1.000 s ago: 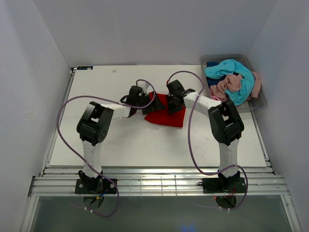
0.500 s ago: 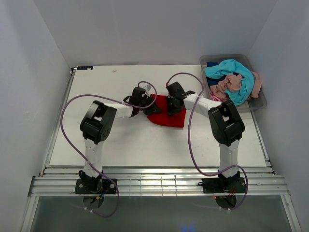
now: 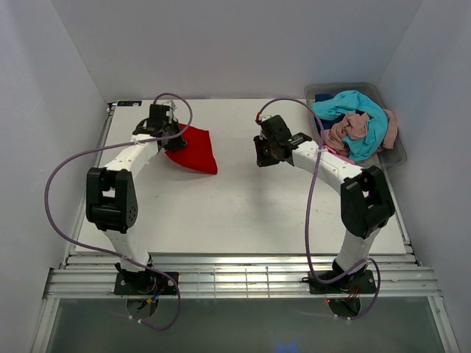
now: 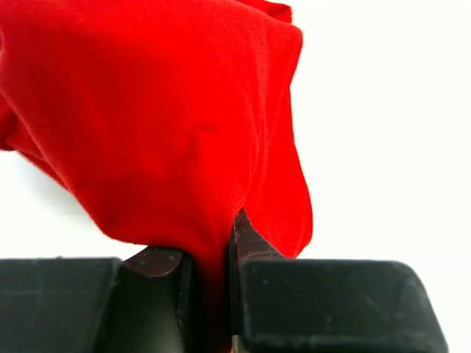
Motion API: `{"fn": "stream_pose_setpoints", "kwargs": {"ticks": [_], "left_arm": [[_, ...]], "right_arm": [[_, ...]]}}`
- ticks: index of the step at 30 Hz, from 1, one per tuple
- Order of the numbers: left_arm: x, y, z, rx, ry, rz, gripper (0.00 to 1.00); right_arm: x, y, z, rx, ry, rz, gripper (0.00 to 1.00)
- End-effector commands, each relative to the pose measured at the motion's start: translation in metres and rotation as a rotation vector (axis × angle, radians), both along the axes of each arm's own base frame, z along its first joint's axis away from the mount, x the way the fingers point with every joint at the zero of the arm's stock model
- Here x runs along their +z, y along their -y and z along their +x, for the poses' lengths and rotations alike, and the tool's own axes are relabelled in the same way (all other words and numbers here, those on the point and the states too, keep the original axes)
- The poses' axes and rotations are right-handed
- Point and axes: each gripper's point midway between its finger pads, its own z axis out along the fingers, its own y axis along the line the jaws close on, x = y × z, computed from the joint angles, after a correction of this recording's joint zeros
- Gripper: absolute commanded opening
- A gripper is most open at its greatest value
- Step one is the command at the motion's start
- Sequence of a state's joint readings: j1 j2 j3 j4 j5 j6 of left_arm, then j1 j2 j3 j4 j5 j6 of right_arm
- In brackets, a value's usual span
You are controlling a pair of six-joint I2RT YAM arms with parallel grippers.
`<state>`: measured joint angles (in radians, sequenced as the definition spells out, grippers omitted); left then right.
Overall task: Fold and stack the t-shirts
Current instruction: Put the neatly folded tshirt into the corner of the board with the left arm
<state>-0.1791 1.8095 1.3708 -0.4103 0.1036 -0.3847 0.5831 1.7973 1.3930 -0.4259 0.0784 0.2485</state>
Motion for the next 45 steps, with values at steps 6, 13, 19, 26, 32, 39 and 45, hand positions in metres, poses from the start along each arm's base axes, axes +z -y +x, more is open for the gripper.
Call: {"fn": "stream_pose_setpoints", "kwargs": {"ticks": [6,13,19,26,32,39,45], "left_arm": [[0.004,-0.092,0.004,0.028,-0.051,0.202,0.11],[-0.022,-0.167,0.012,0.125,-0.128,0.258,0.10],[-0.045,-0.222,0.013,0.222,-0.203,0.326,0.10],[-0.058,-0.270,0.024,0.316,-0.232,0.361,0.10],[-0.053,-0.299,0.039,0.399,-0.217,0.413,0.12],[-0.022,-0.336,0.043,0.587,-0.182,0.534,0.59],[0.042,-0.340,0.041,0.692,-0.050,0.586,0.75]], "right_arm": [[0.014,0.000,-0.012,0.041,0.003,0.026,0.30],[0.009,0.005,-0.025,0.042,-0.016,0.036,0.30],[0.000,0.013,-0.042,0.045,-0.043,0.024,0.30],[-0.008,0.022,-0.061,0.047,-0.072,-0.002,0.30],[-0.012,0.028,-0.069,0.040,-0.091,-0.030,0.30],[-0.018,0.031,-0.073,0.035,-0.109,-0.054,0.32],[-0.021,0.029,-0.073,0.042,-0.117,-0.059,0.32]]}}
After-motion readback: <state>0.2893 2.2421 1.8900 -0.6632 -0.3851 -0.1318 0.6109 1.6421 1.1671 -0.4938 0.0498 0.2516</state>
